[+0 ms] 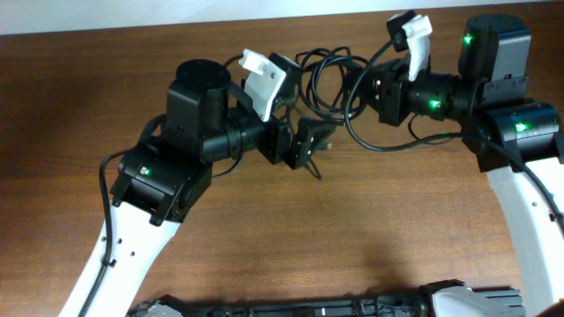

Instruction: Untangle cables

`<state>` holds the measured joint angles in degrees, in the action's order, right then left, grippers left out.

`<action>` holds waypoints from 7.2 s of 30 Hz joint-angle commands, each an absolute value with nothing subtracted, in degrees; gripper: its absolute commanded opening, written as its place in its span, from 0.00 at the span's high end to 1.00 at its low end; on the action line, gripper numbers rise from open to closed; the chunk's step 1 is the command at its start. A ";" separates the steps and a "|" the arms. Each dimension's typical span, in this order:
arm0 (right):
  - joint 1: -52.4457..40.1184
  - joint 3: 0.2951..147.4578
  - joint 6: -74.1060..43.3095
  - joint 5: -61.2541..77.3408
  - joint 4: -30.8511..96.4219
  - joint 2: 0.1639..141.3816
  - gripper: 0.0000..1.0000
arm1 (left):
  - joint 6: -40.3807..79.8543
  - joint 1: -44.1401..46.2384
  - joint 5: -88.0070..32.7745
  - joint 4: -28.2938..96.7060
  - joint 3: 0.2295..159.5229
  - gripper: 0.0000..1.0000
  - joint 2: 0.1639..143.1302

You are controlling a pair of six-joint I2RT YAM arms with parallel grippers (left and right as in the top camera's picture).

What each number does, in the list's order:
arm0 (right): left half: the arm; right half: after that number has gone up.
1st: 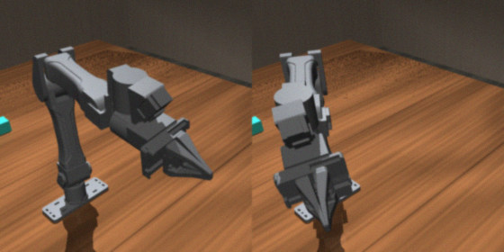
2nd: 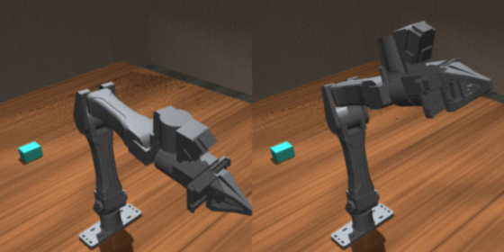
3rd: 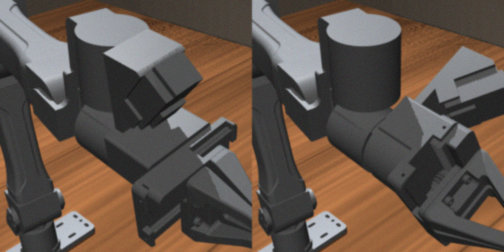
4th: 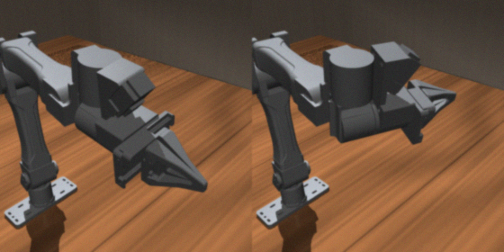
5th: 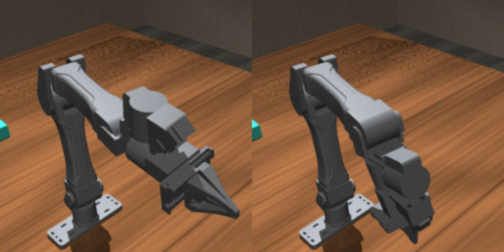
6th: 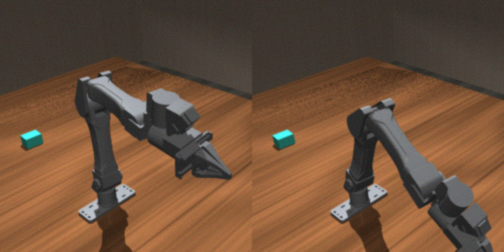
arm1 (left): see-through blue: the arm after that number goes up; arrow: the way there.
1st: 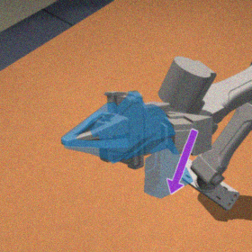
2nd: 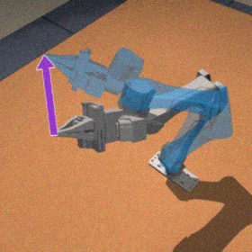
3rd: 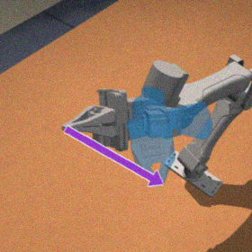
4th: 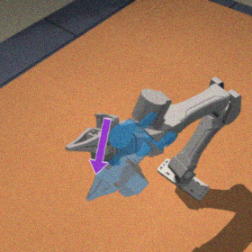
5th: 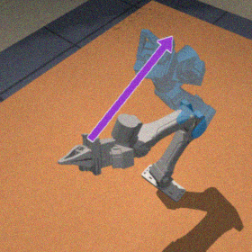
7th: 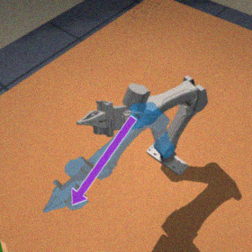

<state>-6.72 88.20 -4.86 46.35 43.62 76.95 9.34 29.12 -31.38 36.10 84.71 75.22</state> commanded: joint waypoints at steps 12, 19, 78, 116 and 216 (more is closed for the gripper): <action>-6.68 88.40 -11.46 45.10 40.86 76.34 0.96 | 21.82 28.97 -41.01 30.04 85.34 0.01 74.65; -6.68 88.40 -11.49 49.54 39.59 76.34 0.96 | 21.82 28.97 -37.71 30.68 85.34 0.01 75.85; -6.61 88.40 -6.50 35.86 48.66 76.34 0.11 | -43.75 26.41 -33.21 36.60 85.34 1.00 79.70; -6.72 88.40 -18.06 43.70 55.77 76.36 0.02 | -73.56 26.46 -43.46 35.31 85.34 1.00 79.70; 0.38 88.40 -0.38 51.07 48.16 79.88 0.96 | 0.82 32.53 -55.07 31.99 85.34 0.00 74.30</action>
